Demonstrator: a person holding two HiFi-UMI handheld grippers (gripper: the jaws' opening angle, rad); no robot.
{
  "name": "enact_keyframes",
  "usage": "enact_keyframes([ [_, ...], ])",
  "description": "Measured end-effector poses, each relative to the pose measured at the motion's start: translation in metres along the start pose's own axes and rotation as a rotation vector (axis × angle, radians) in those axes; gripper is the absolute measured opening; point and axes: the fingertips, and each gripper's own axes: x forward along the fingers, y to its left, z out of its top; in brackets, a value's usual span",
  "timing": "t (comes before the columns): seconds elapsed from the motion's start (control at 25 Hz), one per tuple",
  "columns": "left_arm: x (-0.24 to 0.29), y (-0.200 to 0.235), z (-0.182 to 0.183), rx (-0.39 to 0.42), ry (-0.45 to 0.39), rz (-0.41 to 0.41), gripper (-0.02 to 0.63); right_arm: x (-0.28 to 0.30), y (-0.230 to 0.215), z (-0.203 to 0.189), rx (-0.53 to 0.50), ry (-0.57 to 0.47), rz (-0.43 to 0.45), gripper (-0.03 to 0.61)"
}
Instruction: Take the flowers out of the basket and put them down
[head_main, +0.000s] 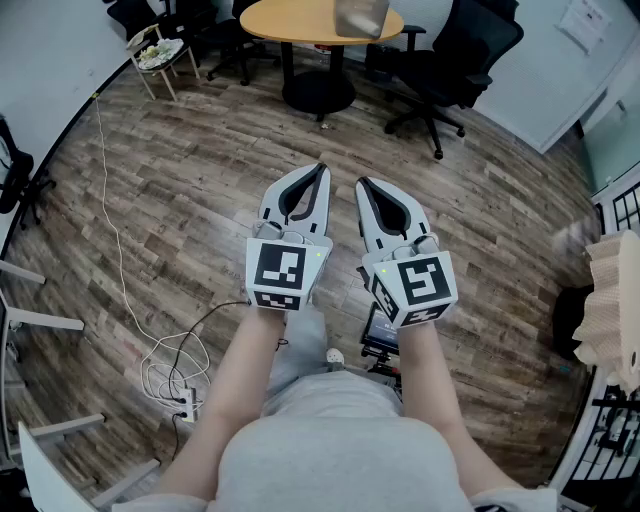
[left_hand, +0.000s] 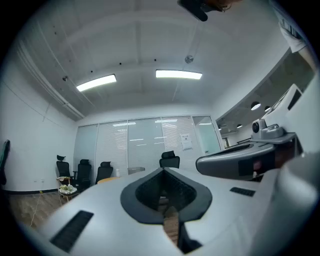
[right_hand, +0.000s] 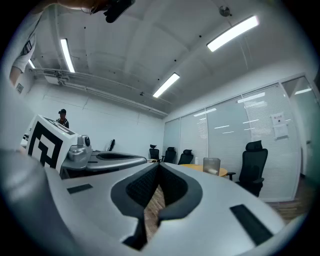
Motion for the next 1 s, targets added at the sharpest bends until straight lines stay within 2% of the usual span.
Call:
enact_keyframes([
  [0.32,0.050,0.026,-0.006,-0.016,-0.014,-0.024,0.003,0.042,-0.029,-0.010,0.006,0.019,-0.025,0.025],
  [0.56,0.107,0.061,-0.017,-0.021,-0.015,-0.054,0.003,0.101,-0.066,-0.019,0.045,0.009,-0.056,0.025],
  [1.0,0.198,0.130,-0.025,-0.029,-0.023,-0.099,0.003,0.204,-0.116,-0.022,0.027,0.018,-0.118,0.025],
])
